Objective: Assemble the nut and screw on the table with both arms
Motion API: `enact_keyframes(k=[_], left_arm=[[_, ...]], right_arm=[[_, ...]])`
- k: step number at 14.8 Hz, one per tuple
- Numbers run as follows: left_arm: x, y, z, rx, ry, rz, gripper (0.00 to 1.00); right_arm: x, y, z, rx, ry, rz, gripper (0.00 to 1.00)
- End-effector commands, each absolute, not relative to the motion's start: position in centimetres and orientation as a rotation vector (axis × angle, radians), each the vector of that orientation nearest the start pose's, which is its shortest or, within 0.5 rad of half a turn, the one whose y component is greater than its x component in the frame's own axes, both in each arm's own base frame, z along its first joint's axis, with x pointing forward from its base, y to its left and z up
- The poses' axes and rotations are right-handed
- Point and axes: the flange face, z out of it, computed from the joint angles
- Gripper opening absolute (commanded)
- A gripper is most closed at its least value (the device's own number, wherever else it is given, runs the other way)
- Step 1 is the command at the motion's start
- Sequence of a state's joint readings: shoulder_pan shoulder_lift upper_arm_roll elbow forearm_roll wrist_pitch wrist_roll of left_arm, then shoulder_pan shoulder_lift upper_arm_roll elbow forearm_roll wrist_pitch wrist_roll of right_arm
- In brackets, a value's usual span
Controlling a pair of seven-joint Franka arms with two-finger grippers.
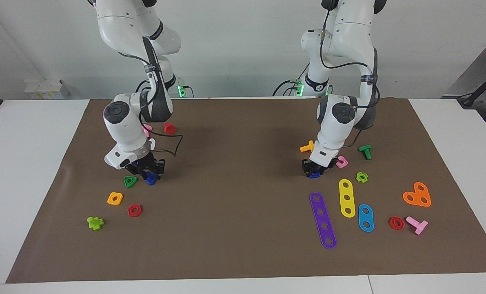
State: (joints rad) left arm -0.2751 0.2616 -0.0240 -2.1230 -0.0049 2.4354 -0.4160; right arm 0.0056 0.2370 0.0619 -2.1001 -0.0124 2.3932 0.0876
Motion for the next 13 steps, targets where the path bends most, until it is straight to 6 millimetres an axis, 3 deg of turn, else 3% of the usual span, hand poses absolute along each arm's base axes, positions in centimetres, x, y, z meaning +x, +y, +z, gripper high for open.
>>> enact_keyframes(k=[1,2,4,7,10,13], left_arm=[[54.4,-17.5,29.0,-3.149,-0.277,-0.016,0.35],[54.4,-17.4,29.0,-3.148,-0.286,-0.016,0.25],[54.3,-17.7,29.0,-3.144,-0.334,-0.018,0.01],[54.6,-17.9,29.4,-3.145,-0.352,-0.029,0.00],[55.9,-18.1,30.9,-3.140,-0.347,-0.015,0.00],[57.3,-18.6,34.5,-3.131,-0.320,0.017,0.00]], right_arm=[[57.9,3.4,31.5,-3.131,-0.024,-0.118,0.05],[57.9,3.2,31.6,-3.131,-0.021,-0.120,0.00],[58.0,3.2,31.7,-3.131,-0.016,-0.123,0.00],[58.6,4.5,33.5,-3.126,-0.011,-0.149,0.00],[58.5,10.0,34.9,-3.106,0.081,-0.170,0.00],[58.5,15.9,36.3,-3.074,0.190,-0.215,0.00]])
